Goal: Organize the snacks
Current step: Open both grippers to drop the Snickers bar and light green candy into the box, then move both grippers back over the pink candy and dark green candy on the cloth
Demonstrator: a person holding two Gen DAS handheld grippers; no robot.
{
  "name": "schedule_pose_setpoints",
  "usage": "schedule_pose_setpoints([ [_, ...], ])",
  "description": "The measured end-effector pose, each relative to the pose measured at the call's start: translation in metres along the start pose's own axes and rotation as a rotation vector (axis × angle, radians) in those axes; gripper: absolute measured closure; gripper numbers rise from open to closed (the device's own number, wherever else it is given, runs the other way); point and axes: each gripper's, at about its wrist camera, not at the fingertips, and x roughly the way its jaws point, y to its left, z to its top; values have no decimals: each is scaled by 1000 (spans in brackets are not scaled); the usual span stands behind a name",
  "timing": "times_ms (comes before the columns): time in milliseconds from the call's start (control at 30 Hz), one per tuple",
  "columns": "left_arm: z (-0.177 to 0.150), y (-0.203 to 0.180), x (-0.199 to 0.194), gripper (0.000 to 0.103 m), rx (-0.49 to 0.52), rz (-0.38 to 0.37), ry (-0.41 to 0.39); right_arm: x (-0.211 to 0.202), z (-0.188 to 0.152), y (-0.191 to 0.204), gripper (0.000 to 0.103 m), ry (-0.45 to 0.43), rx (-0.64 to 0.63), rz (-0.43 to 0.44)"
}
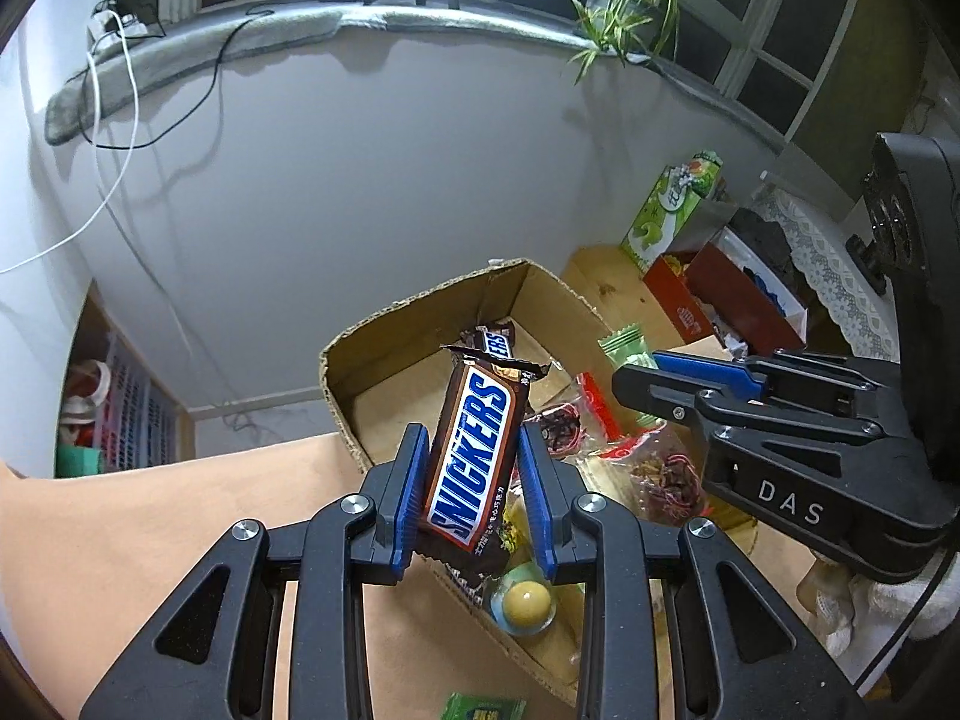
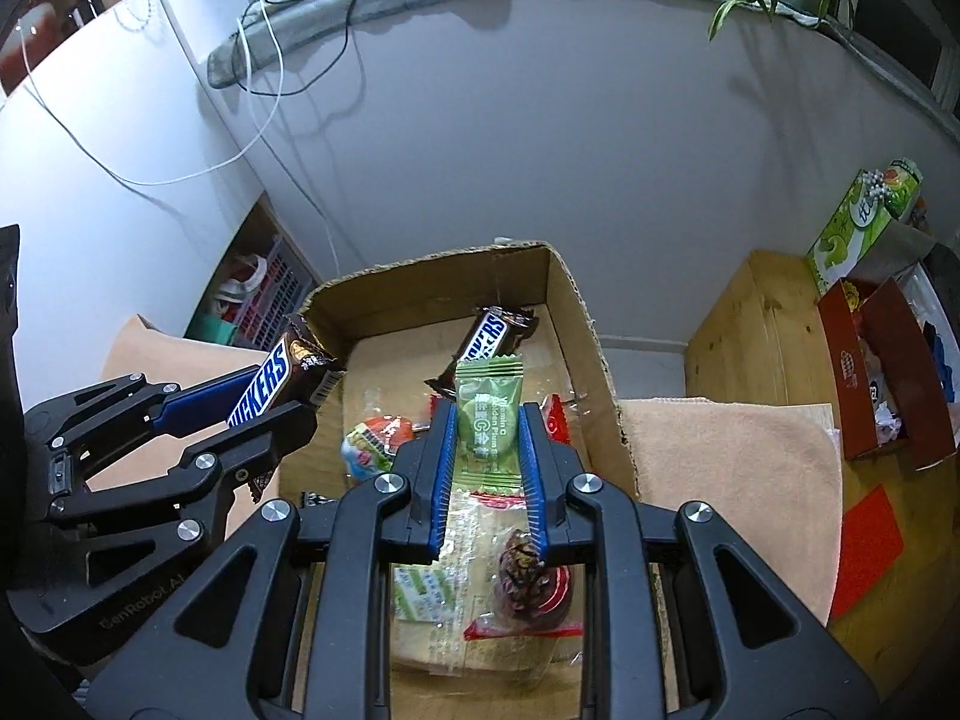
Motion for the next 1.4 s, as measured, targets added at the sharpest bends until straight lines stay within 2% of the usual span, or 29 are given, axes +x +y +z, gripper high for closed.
schedule_pose_setpoints([
  [500, 2, 1, 14, 74, -4, 2, 33, 8, 1, -9, 81, 13, 19, 0],
  [533, 2, 1, 14, 74, -6, 1, 32, 7, 0, -10, 80, 12, 21, -1],
  [600, 3, 1, 13, 74, -6, 6, 30, 7, 0, -10, 66, 6, 25, -7],
  [633, 2, 1, 13, 74, -7, 7, 31, 6, 0, -11, 64, 3, 25, -8],
  [833, 3, 2, 12, 73, -8, 4, 30, 3, 0, -12, 61, -2, 26, -16],
  [900, 4, 2, 12, 71, -6, 0, 28, 2, -1, -13, 47, -7, 27, -23],
  [967, 4, 2, 11, 67, -6, 1, 22, -1, -1, -14, 46, -14, 29, -24],
  [1400, 1, -2, -16, 67, 13, 3, -35, -35, -13, -7, 46, -66, 41, -1],
])
